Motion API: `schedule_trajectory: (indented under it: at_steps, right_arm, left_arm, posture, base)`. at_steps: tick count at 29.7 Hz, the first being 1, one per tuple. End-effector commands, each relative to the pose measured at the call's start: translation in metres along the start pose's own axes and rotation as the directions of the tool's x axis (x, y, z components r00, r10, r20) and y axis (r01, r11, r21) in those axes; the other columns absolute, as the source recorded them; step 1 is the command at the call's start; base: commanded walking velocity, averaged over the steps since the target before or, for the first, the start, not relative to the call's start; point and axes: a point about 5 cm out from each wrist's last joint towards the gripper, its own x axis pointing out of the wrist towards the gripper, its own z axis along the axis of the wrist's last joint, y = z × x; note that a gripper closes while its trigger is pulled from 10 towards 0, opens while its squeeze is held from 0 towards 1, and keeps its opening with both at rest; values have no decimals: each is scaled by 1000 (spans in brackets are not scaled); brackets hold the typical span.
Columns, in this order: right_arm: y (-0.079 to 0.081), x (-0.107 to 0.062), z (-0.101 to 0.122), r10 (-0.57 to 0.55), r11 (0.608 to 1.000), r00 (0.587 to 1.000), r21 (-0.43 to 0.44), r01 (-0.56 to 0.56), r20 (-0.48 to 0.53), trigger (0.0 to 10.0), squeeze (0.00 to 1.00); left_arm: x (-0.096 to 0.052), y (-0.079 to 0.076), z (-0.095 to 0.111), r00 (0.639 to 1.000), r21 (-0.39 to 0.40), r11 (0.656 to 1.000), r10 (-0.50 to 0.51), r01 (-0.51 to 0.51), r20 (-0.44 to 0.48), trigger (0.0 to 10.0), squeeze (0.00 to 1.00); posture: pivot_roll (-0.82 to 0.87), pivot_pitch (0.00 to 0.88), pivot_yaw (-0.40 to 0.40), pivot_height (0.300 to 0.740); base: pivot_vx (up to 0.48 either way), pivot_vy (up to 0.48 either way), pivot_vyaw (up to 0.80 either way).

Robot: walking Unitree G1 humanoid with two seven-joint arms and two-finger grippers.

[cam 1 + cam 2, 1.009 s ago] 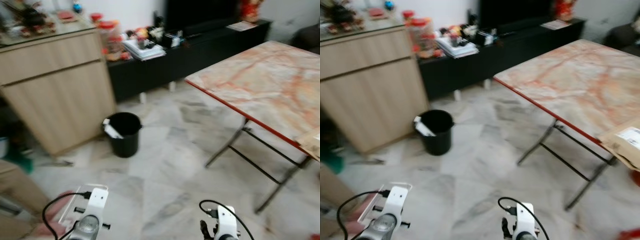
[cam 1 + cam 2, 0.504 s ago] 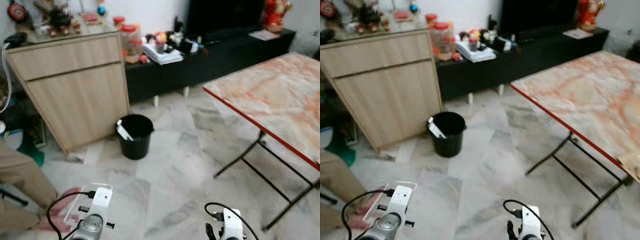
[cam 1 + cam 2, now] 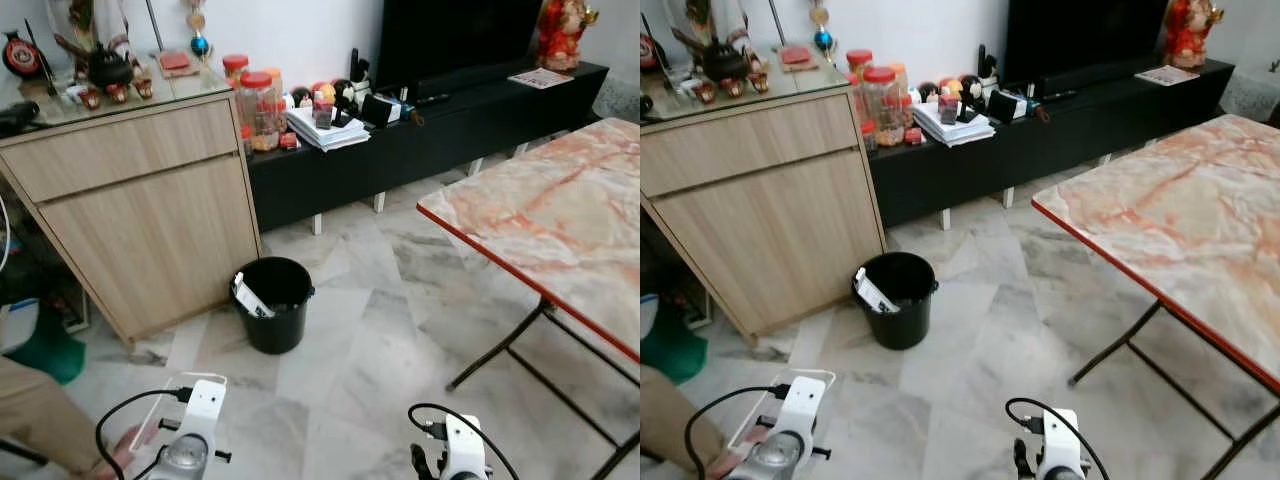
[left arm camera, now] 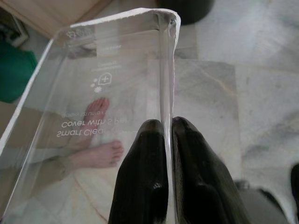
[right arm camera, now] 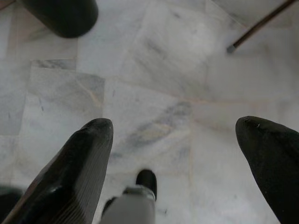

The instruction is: Picking trash to rubbish bin

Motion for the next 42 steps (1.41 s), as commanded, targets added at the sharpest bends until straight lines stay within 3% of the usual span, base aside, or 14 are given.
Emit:
schedule_trajectory:
  at_steps: [1,15,42]
  right_arm:
    - [8,1,3,19,1000,1000,1,-19,8,10000,0]
    - [9,2,6,13,1000,1000,28,-14,27,10000,0]
    - [8,2,7,8,1000,999,-28,-7,32,10000,0]
  left_arm:
    - [0,8,-3,1000,-3,1000,18,-18,-9,10000,0]
    - [0,13,-3,999,-10,999,30,-31,-10,10000,0]
    - [2,16,7,999,-23,999,44,-44,13,10000,0]
  posture:
    - [-80,29,-27,740]
    - [-73,51,-25,740]
    - [-70,54,-25,740]
  base:
    - [480,0,0]
    - [480,0,0]
    - [480,0,202]
